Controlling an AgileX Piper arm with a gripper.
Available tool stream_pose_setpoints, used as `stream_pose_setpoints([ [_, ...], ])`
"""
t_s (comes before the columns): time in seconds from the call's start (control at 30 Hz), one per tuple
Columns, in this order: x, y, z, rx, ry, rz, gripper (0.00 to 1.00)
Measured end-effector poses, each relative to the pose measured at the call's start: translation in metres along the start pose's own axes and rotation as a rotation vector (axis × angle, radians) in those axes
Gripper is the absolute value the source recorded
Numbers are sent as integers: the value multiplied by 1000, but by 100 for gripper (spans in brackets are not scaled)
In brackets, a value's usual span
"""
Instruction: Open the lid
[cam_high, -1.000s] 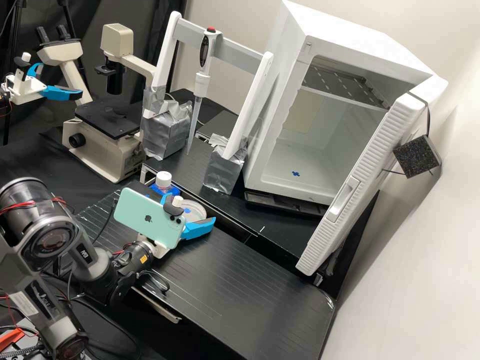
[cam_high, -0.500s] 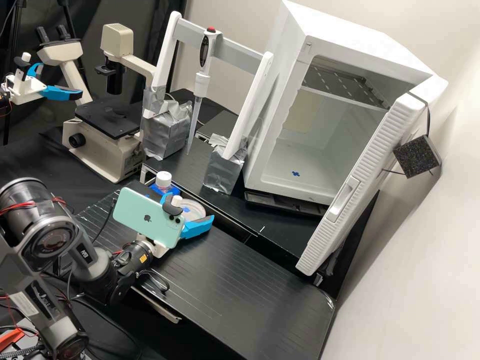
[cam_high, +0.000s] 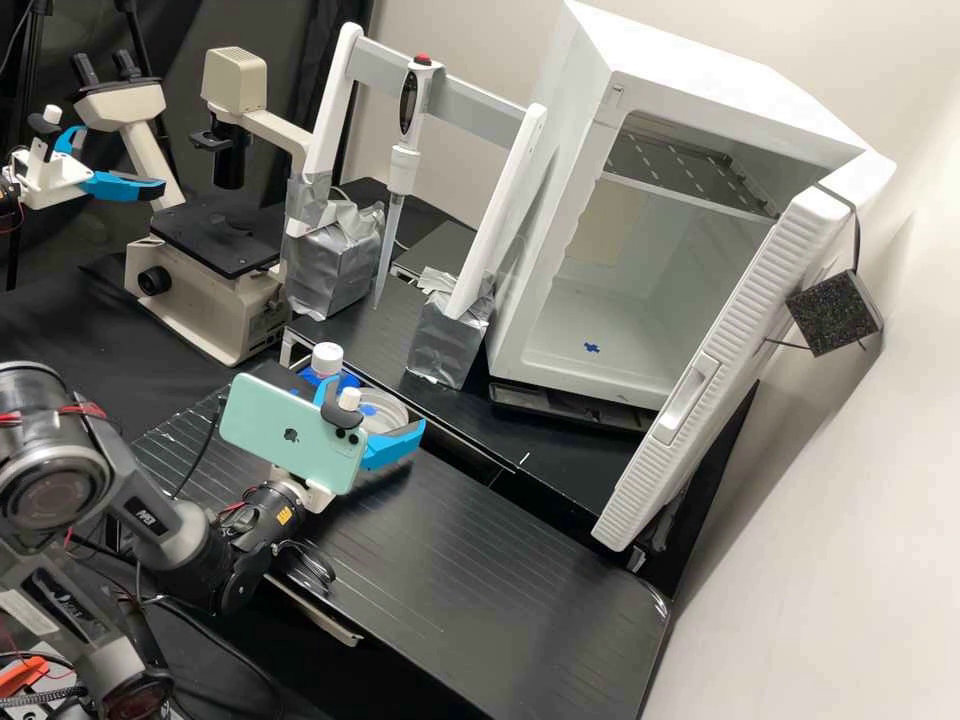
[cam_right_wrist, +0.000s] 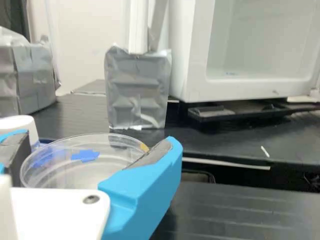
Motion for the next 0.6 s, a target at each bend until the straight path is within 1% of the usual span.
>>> stream_pose_setpoints([
  [0.17,-8,10,-3,2,20,27,0],
  [0.3,-16,20,-3,11,7,84,0],
  [0.33,-18,23,-2,14,-3,105,0],
  [0.37,-20,27,-1,25,-17,131,0],
  [0.5,-26,37,7,51,-73,203,0],
  [0.6,-31,43,15,80,-121,248,0],
])
